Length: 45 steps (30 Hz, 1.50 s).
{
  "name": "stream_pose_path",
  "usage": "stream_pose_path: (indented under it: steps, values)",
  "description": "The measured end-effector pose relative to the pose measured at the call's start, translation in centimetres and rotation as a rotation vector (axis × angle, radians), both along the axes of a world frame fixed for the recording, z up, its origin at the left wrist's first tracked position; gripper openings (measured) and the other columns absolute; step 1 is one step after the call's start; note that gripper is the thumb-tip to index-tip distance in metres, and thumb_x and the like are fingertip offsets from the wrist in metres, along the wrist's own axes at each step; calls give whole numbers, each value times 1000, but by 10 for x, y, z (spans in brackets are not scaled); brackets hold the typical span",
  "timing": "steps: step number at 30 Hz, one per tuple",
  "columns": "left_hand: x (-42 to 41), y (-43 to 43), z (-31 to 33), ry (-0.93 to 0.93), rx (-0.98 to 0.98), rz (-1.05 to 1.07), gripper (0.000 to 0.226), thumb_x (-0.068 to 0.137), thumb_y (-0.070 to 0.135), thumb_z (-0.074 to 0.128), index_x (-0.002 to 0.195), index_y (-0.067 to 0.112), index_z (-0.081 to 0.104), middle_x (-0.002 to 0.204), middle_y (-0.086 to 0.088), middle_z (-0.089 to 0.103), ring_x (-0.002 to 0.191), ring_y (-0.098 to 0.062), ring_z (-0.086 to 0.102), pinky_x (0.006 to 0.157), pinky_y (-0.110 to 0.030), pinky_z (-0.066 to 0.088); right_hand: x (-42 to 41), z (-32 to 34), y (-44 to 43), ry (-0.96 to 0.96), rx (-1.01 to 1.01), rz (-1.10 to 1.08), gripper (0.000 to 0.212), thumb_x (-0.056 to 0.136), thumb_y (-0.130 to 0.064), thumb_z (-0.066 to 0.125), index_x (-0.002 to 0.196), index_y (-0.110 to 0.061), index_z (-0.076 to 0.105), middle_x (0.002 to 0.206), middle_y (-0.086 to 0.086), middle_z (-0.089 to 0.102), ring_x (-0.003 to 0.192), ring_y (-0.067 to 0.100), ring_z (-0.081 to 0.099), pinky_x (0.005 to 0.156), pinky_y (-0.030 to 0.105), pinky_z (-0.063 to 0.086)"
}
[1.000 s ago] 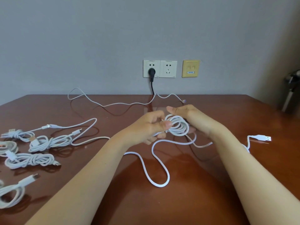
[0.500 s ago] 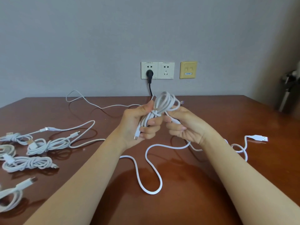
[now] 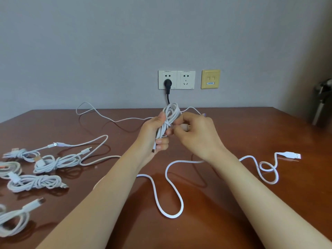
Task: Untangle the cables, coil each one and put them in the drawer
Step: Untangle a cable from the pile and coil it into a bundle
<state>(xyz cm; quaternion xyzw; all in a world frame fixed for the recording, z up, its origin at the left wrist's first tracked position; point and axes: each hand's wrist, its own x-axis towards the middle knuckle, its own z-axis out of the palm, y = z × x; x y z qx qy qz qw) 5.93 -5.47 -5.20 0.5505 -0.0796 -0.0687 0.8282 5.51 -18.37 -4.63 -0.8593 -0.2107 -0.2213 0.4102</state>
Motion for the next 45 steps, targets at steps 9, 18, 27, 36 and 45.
stream_pose_path:
  steps: [9, 18, 27, 36, 45]
  values:
    - [2, 15, 7, 310, -44, -169, 35, 97, 37, 35, 88, 13, 59, 59, -1, 45, 31, -8, 31, 32, -10, 25, 2, -6, 2, 3, 263, 240, 33, 84, -12, 66, 60, -34, 61, 54, -11, 58, 58, 12, 60, 67, 32, 48]
    - [4, -19, 0, -100, 666, 232, 26, 92, 30, 41, 75, 11, 38, 56, -10, 46, 36, -15, 42, 32, -20, 35, -4, -10, 11, 33, 348, 321, 11, 86, -21, 58, 78, -25, 53, 60, 3, 54, 53, 27, 61, 53, 33, 51]
    - [1, -17, -5, -464, 602, 397, 30, 101, 20, 34, 72, 19, 41, 57, -7, 52, 41, -23, 44, 42, -25, 36, -4, 5, 3, 150, 585, 445, 23, 93, 1, 45, 73, -8, 50, 41, -10, 50, 38, 0, 45, 45, 11, 36]
    - [-3, -12, -3, -540, 505, 71, 22, 74, 34, 55, 78, 14, 46, 56, 13, 63, 41, -4, 51, 39, -20, 40, 3, 15, -19, 319, 601, 416, 18, 88, -4, 56, 71, -5, 60, 46, -1, 52, 40, 8, 46, 43, 16, 39]
    - [-5, -21, -17, -534, 661, 161, 6, 89, 17, 60, 85, 14, 56, 75, 5, 64, 65, -5, 59, 48, -17, 43, -2, 19, -25, 441, 577, 310, 8, 83, -5, 64, 83, 2, 68, 49, 0, 62, 39, 4, 54, 41, 14, 45]
